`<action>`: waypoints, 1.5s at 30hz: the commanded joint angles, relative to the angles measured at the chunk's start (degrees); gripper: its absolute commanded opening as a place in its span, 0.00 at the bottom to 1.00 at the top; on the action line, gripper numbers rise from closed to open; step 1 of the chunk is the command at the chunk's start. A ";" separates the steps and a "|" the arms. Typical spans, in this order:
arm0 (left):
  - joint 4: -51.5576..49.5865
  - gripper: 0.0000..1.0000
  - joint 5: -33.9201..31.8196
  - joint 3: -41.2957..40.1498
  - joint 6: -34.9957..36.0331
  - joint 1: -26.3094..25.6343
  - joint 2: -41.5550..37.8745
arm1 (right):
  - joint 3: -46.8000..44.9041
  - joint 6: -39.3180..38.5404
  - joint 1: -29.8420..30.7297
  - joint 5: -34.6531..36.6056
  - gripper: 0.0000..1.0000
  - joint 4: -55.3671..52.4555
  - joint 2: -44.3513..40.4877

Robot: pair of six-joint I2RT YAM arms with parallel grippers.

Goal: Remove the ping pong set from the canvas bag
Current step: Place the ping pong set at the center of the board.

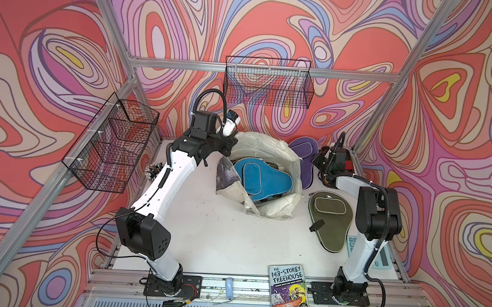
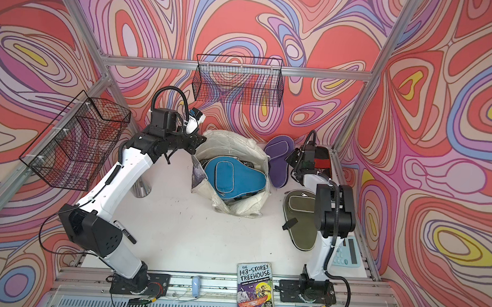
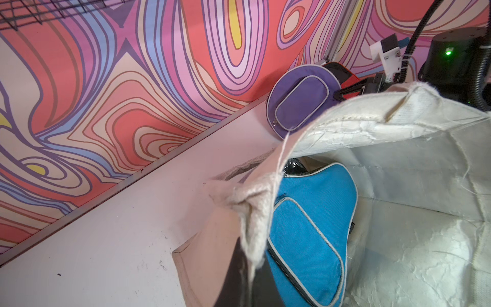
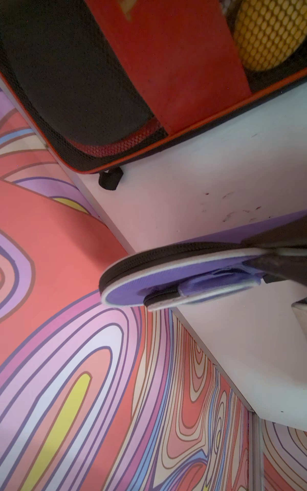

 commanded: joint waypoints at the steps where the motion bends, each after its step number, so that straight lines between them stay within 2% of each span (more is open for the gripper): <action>1: 3.90 0.00 1.85 0.72 0.06 0.19 -2.99 | -0.85 0.48 -0.76 -0.49 0.00 2.24 0.80; 11: 3.91 0.00 2.12 0.96 -0.21 0.22 -2.32 | 2.67 -5.76 -2.12 -2.39 0.00 -4.02 5.36; 45: 3.84 0.00 2.11 1.11 -0.22 0.24 -2.15 | 6.69 -6.31 -4.24 -0.34 0.00 -7.83 10.32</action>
